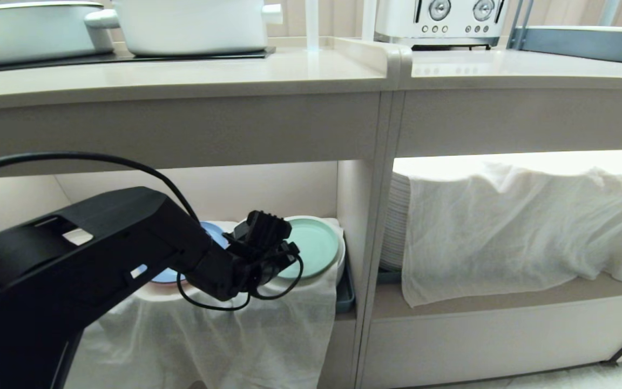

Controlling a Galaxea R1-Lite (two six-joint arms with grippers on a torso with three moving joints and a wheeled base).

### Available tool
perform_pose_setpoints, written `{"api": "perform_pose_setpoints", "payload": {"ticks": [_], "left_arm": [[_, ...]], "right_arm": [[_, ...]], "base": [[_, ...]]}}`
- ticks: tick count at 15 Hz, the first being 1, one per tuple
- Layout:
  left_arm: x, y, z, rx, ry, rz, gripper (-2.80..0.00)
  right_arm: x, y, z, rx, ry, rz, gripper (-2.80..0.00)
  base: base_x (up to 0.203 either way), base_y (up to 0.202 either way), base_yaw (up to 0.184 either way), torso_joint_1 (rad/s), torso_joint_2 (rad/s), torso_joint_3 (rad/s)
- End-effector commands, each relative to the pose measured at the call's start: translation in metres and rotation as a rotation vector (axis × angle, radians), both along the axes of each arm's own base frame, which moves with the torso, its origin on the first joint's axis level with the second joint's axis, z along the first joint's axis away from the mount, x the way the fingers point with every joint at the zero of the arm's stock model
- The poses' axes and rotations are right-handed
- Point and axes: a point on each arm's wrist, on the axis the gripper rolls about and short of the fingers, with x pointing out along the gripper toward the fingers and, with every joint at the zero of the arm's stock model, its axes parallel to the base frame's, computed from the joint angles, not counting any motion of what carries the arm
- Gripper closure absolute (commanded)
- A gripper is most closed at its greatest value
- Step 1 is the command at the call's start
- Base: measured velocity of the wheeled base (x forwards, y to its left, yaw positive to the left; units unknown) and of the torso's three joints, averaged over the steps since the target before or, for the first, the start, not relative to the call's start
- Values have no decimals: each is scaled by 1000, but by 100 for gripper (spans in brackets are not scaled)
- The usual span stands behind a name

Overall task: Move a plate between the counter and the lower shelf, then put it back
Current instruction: Pick up the plate in the cupboard

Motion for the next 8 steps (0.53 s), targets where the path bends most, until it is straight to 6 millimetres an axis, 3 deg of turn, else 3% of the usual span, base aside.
{"api": "perform_pose_setpoints", "payload": {"ticks": [1, 2, 8], "left_arm": [[0, -1, -5, 3, 3, 9, -280], [0, -1, -5, 1, 2, 11, 0], [1, -1, -5, -2, 0, 13, 0]], "right_arm": [[0, 0, 0, 0, 0, 0, 0], [0, 0, 0, 0, 0, 0, 0], [0, 0, 0, 0, 0, 0, 0]], "base": [[0, 0, 0, 0, 0, 0], [0, 0, 0, 0, 0, 0], [0, 0, 0, 0, 0, 0]]}}
